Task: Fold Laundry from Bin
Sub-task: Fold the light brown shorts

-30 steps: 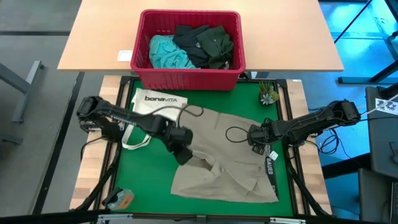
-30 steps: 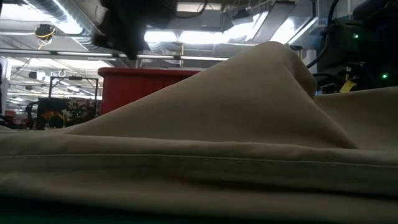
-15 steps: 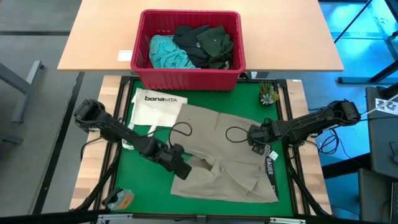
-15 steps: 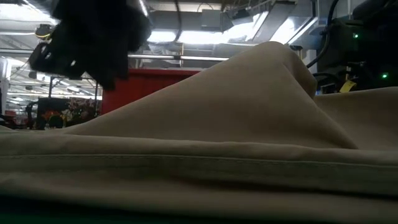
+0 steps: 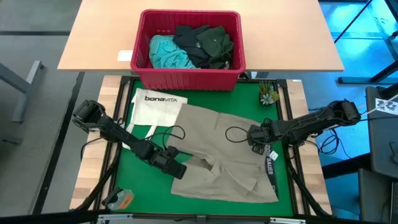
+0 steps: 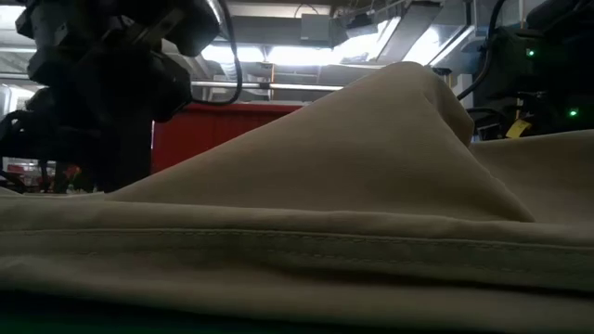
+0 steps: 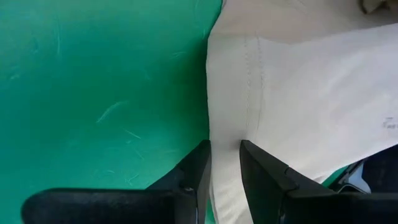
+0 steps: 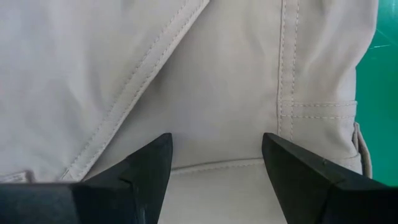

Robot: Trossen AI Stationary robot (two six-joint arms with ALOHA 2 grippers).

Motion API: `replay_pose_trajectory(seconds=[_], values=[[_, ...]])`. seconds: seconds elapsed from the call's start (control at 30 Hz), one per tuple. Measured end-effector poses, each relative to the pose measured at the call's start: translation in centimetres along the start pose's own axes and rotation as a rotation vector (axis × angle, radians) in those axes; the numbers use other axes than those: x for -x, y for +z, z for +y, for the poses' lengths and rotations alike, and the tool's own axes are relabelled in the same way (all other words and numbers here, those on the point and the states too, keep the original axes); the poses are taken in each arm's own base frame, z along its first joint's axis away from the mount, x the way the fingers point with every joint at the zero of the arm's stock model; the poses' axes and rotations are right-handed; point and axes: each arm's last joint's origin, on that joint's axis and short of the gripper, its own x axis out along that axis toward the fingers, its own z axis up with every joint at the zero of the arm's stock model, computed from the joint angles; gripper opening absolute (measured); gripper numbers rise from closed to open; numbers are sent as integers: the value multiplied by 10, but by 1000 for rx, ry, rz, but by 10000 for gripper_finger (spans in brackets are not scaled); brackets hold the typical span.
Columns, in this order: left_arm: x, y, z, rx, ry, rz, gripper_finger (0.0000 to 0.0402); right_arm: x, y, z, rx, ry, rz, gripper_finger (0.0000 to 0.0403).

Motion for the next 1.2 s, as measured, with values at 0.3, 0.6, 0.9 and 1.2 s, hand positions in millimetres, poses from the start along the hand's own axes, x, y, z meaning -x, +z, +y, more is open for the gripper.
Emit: replay_pose_trajectory(seconds=[0.3, 0.6, 0.9, 1.2], values=[[-1, 10, 0, -3, 7, 39, 104, 0, 0, 0, 0, 0, 0, 250], [-1, 23, 0, -44, 4, 15, 169, 0, 0, 0, 0, 0, 0, 250], [-1, 24, -1, -42, 1, 14, 173, 0, 0, 0, 2, 0, 0, 250], [-1, 25, -4, -40, -39, -12, 161, 0, 0, 0, 2, 0, 0, 250]])
